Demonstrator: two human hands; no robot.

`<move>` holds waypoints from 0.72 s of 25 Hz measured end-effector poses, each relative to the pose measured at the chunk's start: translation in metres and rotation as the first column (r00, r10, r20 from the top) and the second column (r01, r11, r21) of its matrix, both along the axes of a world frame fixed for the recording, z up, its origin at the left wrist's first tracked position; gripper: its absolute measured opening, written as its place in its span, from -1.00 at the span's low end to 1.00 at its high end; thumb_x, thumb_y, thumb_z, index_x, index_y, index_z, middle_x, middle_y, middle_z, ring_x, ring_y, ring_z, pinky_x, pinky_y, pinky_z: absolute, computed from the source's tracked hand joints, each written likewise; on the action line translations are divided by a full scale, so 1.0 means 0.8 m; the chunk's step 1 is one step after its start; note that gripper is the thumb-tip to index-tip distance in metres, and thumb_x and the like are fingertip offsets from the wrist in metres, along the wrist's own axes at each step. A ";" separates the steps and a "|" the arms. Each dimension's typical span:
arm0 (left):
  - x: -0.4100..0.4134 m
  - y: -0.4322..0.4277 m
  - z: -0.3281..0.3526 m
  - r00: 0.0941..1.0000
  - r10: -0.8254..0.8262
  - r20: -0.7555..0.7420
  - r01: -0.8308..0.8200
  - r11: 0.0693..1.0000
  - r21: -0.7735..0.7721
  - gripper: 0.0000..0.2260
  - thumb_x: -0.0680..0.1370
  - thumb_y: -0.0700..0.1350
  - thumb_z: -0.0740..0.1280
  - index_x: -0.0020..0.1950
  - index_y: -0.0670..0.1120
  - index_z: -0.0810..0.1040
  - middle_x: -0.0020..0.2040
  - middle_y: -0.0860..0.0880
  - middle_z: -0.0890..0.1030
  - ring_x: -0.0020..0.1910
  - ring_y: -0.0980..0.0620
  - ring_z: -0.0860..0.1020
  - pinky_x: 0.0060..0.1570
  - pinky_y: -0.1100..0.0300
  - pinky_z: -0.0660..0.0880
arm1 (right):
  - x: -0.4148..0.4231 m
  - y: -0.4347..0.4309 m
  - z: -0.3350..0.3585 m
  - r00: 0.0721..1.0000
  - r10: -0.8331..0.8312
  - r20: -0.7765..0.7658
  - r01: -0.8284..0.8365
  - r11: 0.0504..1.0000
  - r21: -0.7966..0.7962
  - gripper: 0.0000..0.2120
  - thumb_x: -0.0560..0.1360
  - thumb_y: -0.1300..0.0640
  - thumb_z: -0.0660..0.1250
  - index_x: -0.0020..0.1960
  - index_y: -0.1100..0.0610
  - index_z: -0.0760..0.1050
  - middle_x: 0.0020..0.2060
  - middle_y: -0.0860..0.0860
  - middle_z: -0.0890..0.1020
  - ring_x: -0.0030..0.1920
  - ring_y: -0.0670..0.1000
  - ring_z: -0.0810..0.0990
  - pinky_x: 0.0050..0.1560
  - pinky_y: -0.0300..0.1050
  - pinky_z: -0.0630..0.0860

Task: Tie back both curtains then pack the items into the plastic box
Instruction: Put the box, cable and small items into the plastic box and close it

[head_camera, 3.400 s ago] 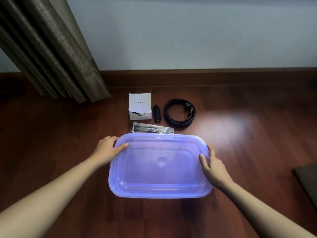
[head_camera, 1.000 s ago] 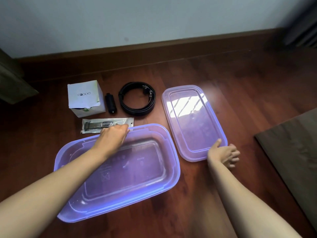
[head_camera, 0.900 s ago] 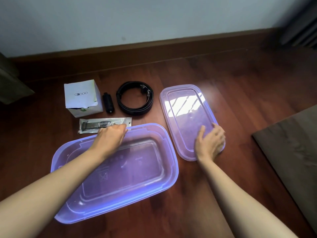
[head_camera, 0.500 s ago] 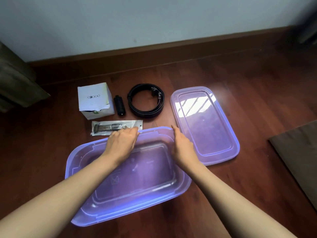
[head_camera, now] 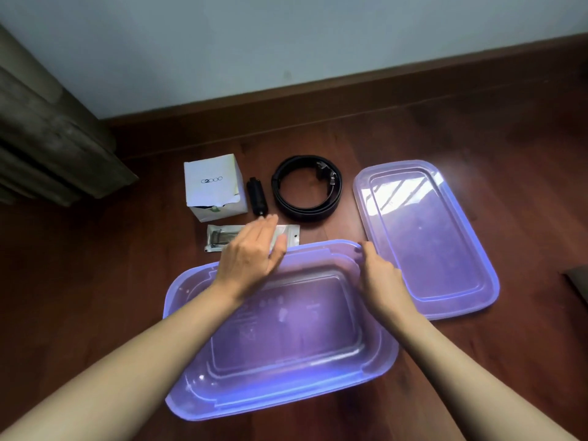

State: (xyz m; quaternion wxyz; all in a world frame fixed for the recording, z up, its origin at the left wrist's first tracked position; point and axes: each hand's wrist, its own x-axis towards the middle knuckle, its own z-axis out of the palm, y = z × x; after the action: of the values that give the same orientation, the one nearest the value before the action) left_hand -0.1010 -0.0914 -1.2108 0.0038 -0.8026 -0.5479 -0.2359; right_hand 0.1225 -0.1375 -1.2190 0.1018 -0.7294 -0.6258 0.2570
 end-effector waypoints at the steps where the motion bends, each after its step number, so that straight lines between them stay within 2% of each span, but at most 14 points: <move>1: -0.006 0.012 0.004 0.998 0.040 0.049 -0.039 0.999 -0.011 -0.59 0.55 -0.05 0.15 0.24 -0.31 0.52 0.15 -0.26 0.61 0.16 -0.18 0.58 0.12 0.04 0.52 | 0.000 0.000 0.000 1.000 0.004 0.002 -0.004 1.000 0.003 -0.74 0.52 0.25 0.09 0.18 0.07 0.26 0.03 0.22 0.60 -0.01 0.33 0.54 -0.20 -0.01 0.30; 2: -0.013 0.026 0.009 0.993 0.101 0.066 -0.097 0.993 -0.067 -0.57 0.56 -0.07 0.17 0.33 -0.32 0.42 0.28 -0.29 0.51 0.30 -0.21 0.48 0.27 0.02 0.41 | 0.001 -0.001 0.000 1.000 0.006 0.006 -0.006 1.000 0.006 -0.73 0.52 0.24 0.10 0.20 0.07 0.26 0.03 0.22 0.60 -0.01 0.33 0.54 -0.20 -0.01 0.29; 4: -0.032 0.063 0.016 0.956 0.293 -0.013 -0.287 0.926 -0.244 -0.43 0.57 -0.02 0.21 0.48 -0.29 0.16 0.50 -0.29 0.17 0.49 -0.26 0.14 0.44 -0.07 0.15 | 0.000 0.000 0.001 1.000 0.001 0.015 -0.001 1.000 0.007 -0.71 0.52 0.24 0.10 0.23 0.07 0.26 0.05 0.22 0.60 0.01 0.32 0.54 -0.19 -0.02 0.28; 5: -0.040 0.079 0.017 0.919 0.384 -0.093 -0.393 0.860 -0.324 -0.32 0.56 0.07 0.23 0.52 -0.25 0.04 0.54 -0.27 0.00 0.51 -0.30 -0.02 0.44 -0.16 0.07 | 0.000 0.000 0.002 1.000 -0.003 0.019 0.003 1.000 0.004 -0.71 0.53 0.24 0.09 0.24 0.07 0.27 0.06 0.22 0.59 0.01 0.32 0.54 -0.19 -0.02 0.27; 7: -0.053 0.097 0.012 0.849 0.474 -0.235 -0.528 0.733 -0.429 -0.17 0.49 0.26 0.24 0.55 -0.13 -0.08 0.55 -0.22 -0.18 0.48 -0.38 -0.14 0.36 -0.33 0.05 | -0.002 0.000 0.003 1.000 -0.007 0.018 0.007 1.000 -0.001 -0.71 0.53 0.24 0.08 0.24 0.06 0.27 0.07 0.21 0.59 0.01 0.32 0.54 -0.19 -0.03 0.27; 9: -0.062 0.103 0.001 0.831 0.467 -0.301 -0.555 0.674 -0.487 -0.12 0.44 0.34 0.24 0.55 -0.05 -0.08 0.55 -0.19 -0.17 0.47 -0.41 -0.09 0.30 -0.36 0.14 | -0.002 -0.001 0.004 1.000 -0.006 0.019 0.006 1.000 0.002 -0.72 0.54 0.23 0.09 0.23 0.06 0.26 0.08 0.19 0.59 0.00 0.31 0.54 -0.19 -0.03 0.27; 12: -0.070 0.104 -0.013 0.845 0.398 -0.358 -0.524 0.751 -0.402 -0.21 0.51 0.26 0.21 0.55 -0.13 -0.05 0.53 -0.31 -0.08 0.41 -0.45 0.09 0.33 -0.18 0.23 | -0.001 0.000 0.001 0.999 0.001 0.040 -0.001 1.000 0.006 -0.74 0.55 0.22 0.09 0.22 0.06 0.26 0.05 0.18 0.60 -0.02 0.30 0.54 -0.21 -0.03 0.27; 15: -0.075 0.106 -0.014 0.850 0.421 -0.317 -0.519 0.774 -0.364 -0.29 0.56 0.20 0.16 0.55 -0.15 -0.02 0.51 -0.35 -0.03 0.39 -0.46 0.12 0.36 -0.14 0.16 | -0.001 0.002 -0.002 0.999 -0.002 0.048 0.002 1.000 0.008 -0.74 0.55 0.22 0.09 0.22 0.06 0.25 0.02 0.19 0.60 -0.04 0.30 0.54 -0.21 -0.03 0.27; 18: -0.073 0.102 0.022 0.869 0.439 -0.228 -0.494 0.793 -0.356 -0.30 0.54 0.24 0.14 0.54 -0.14 0.05 0.50 -0.36 0.06 0.37 -0.44 0.19 0.35 -0.12 0.15 | 0.001 0.002 -0.006 0.998 0.003 0.058 -0.004 1.000 0.021 -0.73 0.54 0.23 0.10 0.22 0.06 0.26 0.05 0.17 0.61 -0.04 0.30 0.55 -0.21 -0.03 0.29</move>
State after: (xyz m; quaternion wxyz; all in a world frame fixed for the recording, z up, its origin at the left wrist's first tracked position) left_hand -0.1593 -0.0094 -1.1931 -0.0668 -0.6393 -0.7641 -0.0553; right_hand 0.1229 -0.1359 -1.2241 0.0907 -0.7343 -0.6325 0.2293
